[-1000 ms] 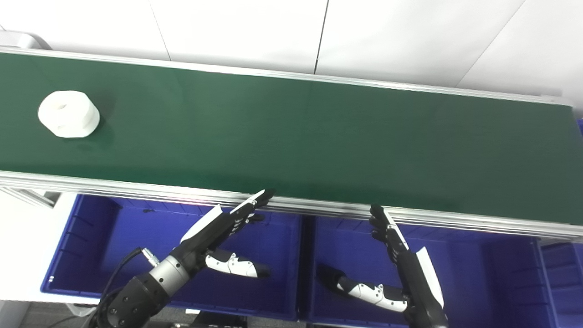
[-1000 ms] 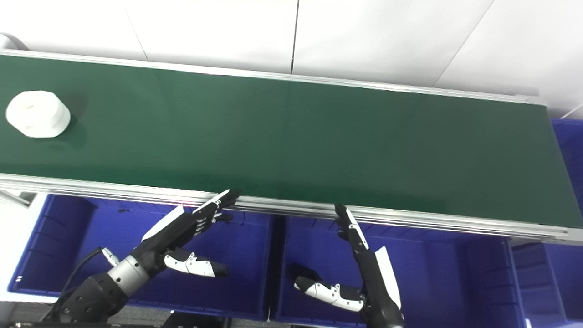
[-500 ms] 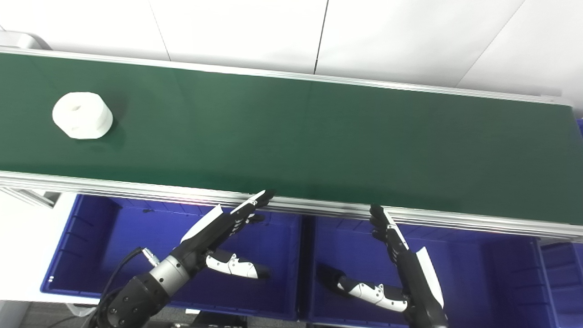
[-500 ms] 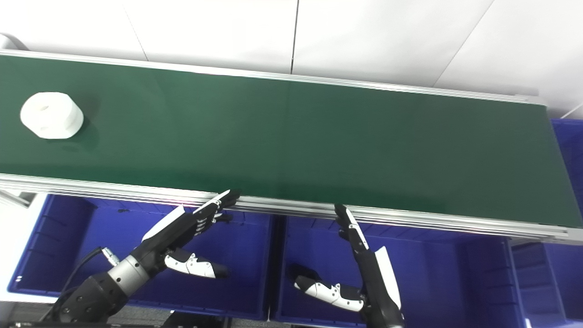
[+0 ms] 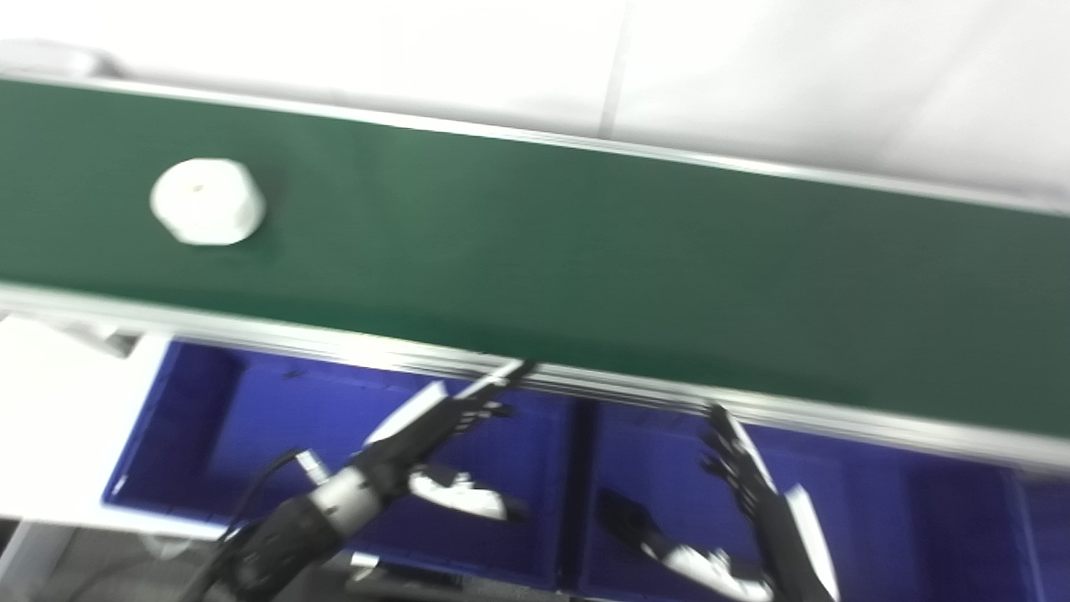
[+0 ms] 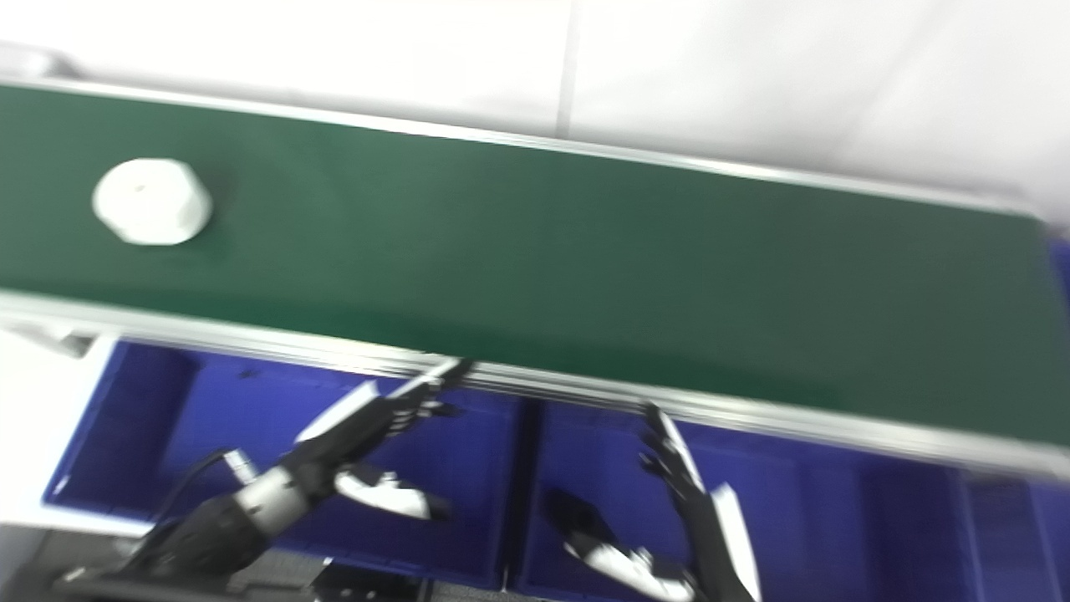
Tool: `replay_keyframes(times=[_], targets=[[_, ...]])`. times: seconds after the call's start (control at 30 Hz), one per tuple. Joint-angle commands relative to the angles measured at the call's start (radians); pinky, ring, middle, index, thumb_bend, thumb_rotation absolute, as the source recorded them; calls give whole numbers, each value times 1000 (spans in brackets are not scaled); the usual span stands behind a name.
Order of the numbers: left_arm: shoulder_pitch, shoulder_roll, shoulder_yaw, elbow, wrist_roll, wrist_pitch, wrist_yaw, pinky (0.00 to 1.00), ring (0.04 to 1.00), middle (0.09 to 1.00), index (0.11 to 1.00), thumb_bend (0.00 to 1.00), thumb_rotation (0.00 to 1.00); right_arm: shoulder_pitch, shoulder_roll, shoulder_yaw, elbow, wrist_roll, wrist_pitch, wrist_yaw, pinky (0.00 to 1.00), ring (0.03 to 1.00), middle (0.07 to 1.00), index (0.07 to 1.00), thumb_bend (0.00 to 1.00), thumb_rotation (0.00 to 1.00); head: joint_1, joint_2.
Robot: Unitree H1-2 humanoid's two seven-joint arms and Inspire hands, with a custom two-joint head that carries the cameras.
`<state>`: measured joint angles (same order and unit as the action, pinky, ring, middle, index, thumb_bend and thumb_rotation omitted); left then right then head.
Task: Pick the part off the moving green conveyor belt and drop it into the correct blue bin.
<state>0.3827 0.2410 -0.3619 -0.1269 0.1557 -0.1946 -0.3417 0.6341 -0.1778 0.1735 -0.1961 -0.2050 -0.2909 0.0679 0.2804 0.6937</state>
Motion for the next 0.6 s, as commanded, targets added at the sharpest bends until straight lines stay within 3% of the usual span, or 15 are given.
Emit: replay_keyframes(times=[0.0, 0.17, 0.27, 0.37, 0.57], targets=[[7, -13, -5, -5, 20, -57, 28, 901, 986, 1000, 1000, 876, 349, 4, -3, -5, -1, 17, -80, -9, 927, 971, 989, 984, 853, 382, 13, -22], [5, -33, -10, 42, 35, -110, 46, 919, 995, 1000, 993, 879, 314, 1, -4, -10, 18, 4, -69, -10, 930, 990, 1000, 1000, 852, 393, 36, -85], [1, -40, -6, 69, 34, -149, 60, 905, 989, 1000, 982, 885, 298, -15, 1, -14, 61, -3, -104, -24, 933, 984, 998, 1000, 857, 386, 38, -126], [0, -49, -1, 91, 35, -191, 77, 858, 968, 998, 969, 886, 294, -40, 10, -17, 123, -13, -157, -47, 825, 923, 962, 977, 861, 322, 35, -160], [-2, -59, 6, 116, 8, -272, 126, 835, 942, 976, 943, 890, 270, -67, 12, -11, 180, -34, -175, -63, 775, 905, 957, 977, 861, 325, 25, -207]])
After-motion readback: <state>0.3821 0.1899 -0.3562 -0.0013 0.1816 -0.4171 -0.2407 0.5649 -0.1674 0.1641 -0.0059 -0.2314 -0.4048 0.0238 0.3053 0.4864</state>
